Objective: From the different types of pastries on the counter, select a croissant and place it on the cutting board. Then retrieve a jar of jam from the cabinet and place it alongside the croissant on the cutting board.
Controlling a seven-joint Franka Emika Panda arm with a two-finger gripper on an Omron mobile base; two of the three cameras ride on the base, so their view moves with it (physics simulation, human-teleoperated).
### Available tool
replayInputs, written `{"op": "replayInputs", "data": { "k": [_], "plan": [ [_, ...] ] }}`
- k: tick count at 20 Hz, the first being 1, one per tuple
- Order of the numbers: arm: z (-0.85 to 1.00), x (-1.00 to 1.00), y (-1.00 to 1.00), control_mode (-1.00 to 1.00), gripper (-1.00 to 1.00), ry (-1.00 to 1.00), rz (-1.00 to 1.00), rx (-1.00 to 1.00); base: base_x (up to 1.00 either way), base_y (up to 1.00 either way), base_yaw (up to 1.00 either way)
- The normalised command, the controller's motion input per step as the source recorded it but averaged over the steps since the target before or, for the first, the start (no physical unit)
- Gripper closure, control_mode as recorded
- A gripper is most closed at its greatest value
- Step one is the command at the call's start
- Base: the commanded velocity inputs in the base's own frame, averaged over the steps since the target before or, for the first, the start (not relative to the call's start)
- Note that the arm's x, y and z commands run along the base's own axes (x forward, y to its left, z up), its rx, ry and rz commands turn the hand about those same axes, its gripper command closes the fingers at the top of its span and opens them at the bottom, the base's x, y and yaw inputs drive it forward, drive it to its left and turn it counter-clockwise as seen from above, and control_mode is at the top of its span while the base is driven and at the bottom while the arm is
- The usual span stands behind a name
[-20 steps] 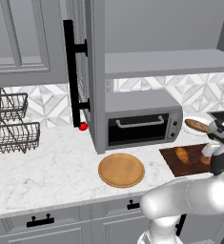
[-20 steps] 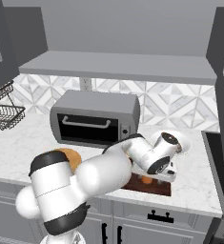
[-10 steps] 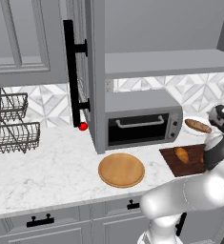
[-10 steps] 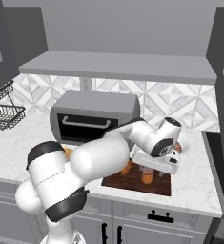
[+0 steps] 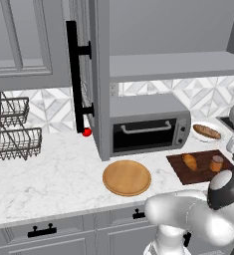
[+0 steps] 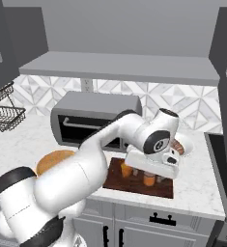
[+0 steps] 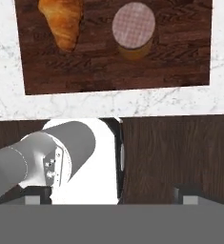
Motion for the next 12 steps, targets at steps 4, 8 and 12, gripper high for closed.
{"op": "replayInputs", "data": {
  "k": [4,8,12],
  "plan": [
    [0.07,-0.96,0.45,-1.0,-1.0,-0.1,-0.01,-0.1,0.0,0.0,0.0],
    [-0.1,-1.0,0.69,-1.0,-1.0,-0.11,0.01,-0.02,0.0,0.0,0.0],
    [-0.15,-1.0,0.73,-1.0,-1.0,-0.09,0.03,-0.04,0.0,0.0,0.0]
  ]
}}
